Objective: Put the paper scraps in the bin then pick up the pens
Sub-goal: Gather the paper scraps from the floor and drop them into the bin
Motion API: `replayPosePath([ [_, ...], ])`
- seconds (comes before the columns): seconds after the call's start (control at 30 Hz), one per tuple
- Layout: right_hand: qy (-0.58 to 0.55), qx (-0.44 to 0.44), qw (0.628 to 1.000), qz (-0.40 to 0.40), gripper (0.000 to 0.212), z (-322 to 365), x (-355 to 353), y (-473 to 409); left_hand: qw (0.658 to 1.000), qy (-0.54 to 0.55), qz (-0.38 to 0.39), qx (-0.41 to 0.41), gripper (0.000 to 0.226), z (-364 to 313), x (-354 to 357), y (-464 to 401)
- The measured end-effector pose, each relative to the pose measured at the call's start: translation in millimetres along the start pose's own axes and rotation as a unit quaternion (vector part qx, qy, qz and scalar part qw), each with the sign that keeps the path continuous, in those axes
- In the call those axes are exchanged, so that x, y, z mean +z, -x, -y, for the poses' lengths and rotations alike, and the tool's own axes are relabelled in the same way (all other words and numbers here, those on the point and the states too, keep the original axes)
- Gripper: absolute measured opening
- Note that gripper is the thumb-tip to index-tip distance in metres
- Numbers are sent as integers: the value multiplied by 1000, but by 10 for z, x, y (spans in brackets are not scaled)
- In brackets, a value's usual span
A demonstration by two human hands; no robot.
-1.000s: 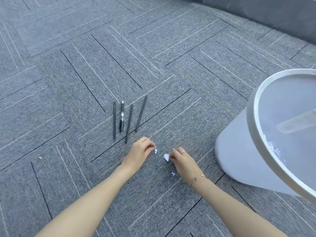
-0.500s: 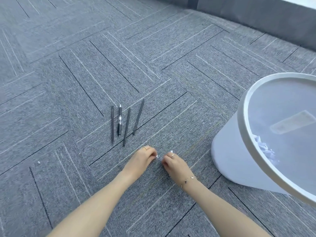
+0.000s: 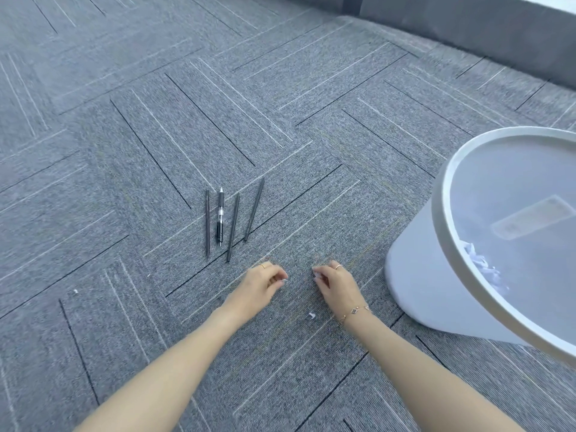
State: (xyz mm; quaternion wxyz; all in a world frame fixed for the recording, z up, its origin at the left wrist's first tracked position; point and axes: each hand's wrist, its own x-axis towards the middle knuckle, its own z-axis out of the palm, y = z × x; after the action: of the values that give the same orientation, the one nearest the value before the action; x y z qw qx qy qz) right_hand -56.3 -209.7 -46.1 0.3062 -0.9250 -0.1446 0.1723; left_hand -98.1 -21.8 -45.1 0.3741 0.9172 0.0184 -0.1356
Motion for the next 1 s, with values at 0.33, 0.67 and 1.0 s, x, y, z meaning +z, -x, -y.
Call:
replayPosePath([
  [0.33,79,-49,996,3,16,-132,-92,63,987,-52,131,78,29,-227,324,155],
  [0.67,110,-19,994,20,19,-326,-330,214,982,-109,127,85,17,-354,387,128],
  [1.0,127,-11,989,74,17,-102,-357,172,980,-160,76,96,18,-424,350,175],
])
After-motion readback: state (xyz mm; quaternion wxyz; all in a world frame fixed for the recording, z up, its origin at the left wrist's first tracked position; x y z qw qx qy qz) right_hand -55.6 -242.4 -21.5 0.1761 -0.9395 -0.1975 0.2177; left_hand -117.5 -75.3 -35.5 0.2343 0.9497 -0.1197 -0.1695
